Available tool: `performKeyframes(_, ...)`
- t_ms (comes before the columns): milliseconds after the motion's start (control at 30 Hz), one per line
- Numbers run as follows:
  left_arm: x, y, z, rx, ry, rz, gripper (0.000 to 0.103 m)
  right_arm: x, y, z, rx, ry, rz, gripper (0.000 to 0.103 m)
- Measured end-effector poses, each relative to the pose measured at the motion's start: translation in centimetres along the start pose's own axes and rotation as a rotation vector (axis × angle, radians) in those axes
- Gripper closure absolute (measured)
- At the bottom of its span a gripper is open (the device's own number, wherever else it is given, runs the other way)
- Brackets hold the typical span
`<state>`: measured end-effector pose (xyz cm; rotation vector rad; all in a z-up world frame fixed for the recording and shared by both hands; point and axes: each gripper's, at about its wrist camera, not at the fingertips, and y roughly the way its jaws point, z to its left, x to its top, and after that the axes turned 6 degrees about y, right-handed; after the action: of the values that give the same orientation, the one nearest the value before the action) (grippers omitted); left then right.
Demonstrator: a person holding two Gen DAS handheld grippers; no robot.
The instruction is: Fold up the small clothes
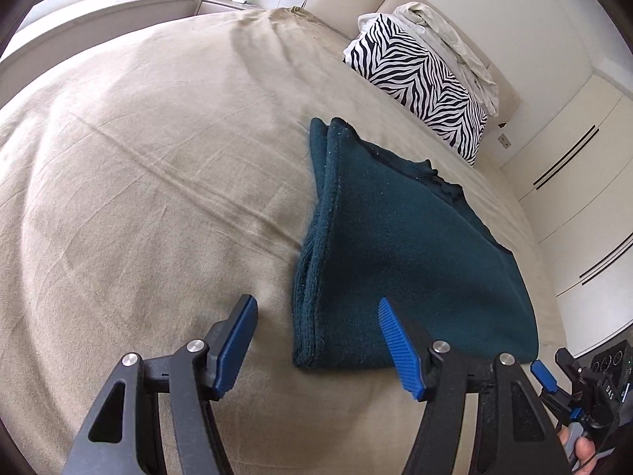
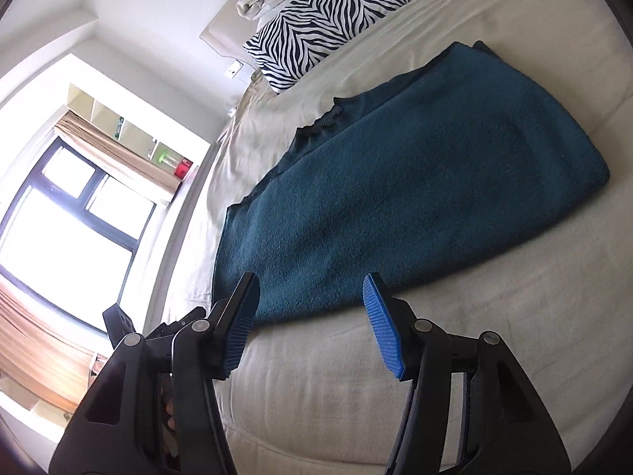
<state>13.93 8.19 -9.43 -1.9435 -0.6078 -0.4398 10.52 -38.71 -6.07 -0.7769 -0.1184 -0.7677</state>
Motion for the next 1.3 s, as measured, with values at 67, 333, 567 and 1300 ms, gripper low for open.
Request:
performKeyframes(67, 0.2, 0.0, 0.2, -0.022, -0.015, 0.005, 0.036, -0.8, 0.4, 0.1, -0.001, -0.005, 0.012, 0.049)
performKeyframes(333, 2.8, 2.8, 1.2, -0.086, -0.046, 0.074, 0.034, -2.2, 1.4, -0.2, 0.018, -0.008, 0.046, 0.049)
performKeyframes(567, 5.2, 5.7, 1.6, -0.174, -0.104, 0.148, 0.034, -0.5, 2.8, 1.2, 0.072, -0.019, 0.063, 0.049)
performKeyframes(1300, 3.5, 7.2, 2.9, -0.33, -0.216, 0.269, 0.088, 5.4, 19.8, 8.9, 0.234, -0.013, 0.352, 0.049)
